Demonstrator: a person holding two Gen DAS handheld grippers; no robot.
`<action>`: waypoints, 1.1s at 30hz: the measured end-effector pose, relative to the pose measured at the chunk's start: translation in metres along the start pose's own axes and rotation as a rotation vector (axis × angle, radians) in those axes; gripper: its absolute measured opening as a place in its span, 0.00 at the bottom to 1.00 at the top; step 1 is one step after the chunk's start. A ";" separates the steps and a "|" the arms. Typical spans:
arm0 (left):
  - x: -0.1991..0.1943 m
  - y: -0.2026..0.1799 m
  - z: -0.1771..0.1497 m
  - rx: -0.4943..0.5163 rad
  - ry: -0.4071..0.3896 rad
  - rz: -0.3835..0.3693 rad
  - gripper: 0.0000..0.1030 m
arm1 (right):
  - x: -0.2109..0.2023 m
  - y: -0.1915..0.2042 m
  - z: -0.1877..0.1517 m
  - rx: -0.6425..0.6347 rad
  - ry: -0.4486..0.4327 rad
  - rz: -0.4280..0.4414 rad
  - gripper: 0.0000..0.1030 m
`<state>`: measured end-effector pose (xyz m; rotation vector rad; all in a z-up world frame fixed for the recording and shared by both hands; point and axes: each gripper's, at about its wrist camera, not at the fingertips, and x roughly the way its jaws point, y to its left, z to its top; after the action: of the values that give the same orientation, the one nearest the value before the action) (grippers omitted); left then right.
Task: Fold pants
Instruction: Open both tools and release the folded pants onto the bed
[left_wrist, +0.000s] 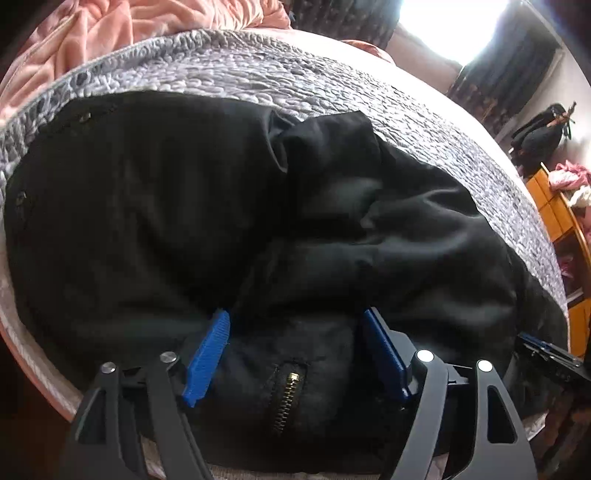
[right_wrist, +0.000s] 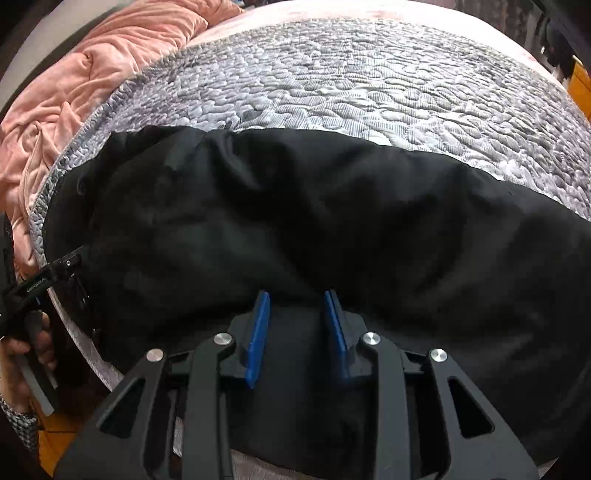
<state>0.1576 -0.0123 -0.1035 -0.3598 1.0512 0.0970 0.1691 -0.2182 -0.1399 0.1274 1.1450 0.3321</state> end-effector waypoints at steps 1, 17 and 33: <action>-0.005 0.000 0.000 -0.013 0.005 -0.004 0.71 | -0.004 -0.001 -0.001 0.010 0.003 0.018 0.32; -0.008 -0.094 -0.062 0.288 0.011 0.007 0.83 | -0.027 -0.022 -0.074 0.113 0.055 0.097 0.29; -0.025 -0.191 -0.081 0.382 0.038 -0.208 0.82 | -0.137 -0.185 -0.150 0.567 -0.099 0.062 0.42</action>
<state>0.1252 -0.2164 -0.0717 -0.1225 1.0383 -0.2952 0.0180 -0.4471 -0.1323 0.6709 1.1124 0.0462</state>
